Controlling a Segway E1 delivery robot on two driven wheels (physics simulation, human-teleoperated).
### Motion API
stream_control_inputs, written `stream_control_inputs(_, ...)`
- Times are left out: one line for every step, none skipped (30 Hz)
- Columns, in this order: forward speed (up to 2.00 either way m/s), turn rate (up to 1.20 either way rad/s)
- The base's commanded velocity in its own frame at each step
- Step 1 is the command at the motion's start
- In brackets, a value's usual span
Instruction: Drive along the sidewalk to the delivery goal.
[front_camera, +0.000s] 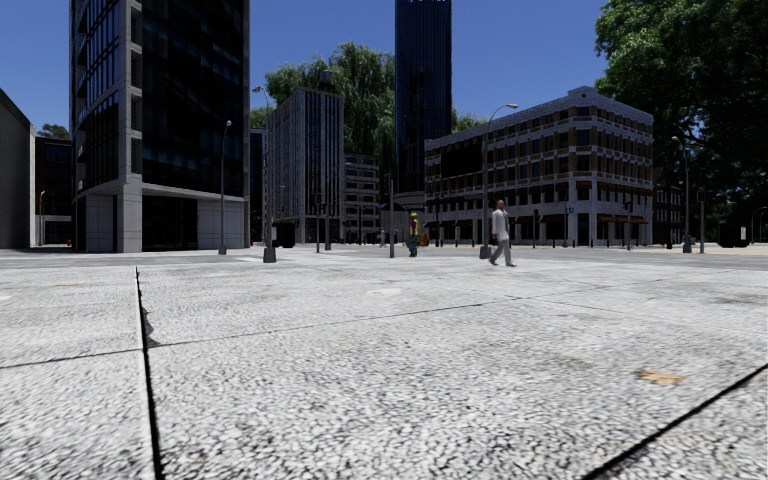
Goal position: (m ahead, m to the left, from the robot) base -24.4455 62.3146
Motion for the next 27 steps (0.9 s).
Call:
stream_control_inputs(0.00,0.00)
stream_control_inputs(0.00,0.00)
stream_control_inputs(0.00,0.00)
stream_control_inputs(0.00,0.00)
stream_control_inputs(0.00,0.00)
stream_control_inputs(0.00,0.00)
stream_control_inputs(0.00,0.00)
stream_control_inputs(0.00,0.00)
stream_control_inputs(0.00,0.00)
stream_control_inputs(0.00,0.00)
stream_control_inputs(0.00,0.00)
stream_control_inputs(0.00,0.00)
stream_control_inputs(0.00,0.00)
stream_control_inputs(0.00,0.00)
stream_control_inputs(0.00,0.00)
stream_control_inputs(0.00,0.00)
stream_control_inputs(0.00,0.00)
stream_control_inputs(0.00,0.00)
stream_control_inputs(0.00,0.00)
stream_control_inputs(0.00,0.00)
stream_control_inputs(0.00,0.00)
stream_control_inputs(0.00,0.00)
stream_control_inputs(0.00,0.00)
stream_control_inputs(0.00,0.00)
stream_control_inputs(0.00,0.00)
stream_control_inputs(0.00,0.00)
stream_control_inputs(0.00,0.00)
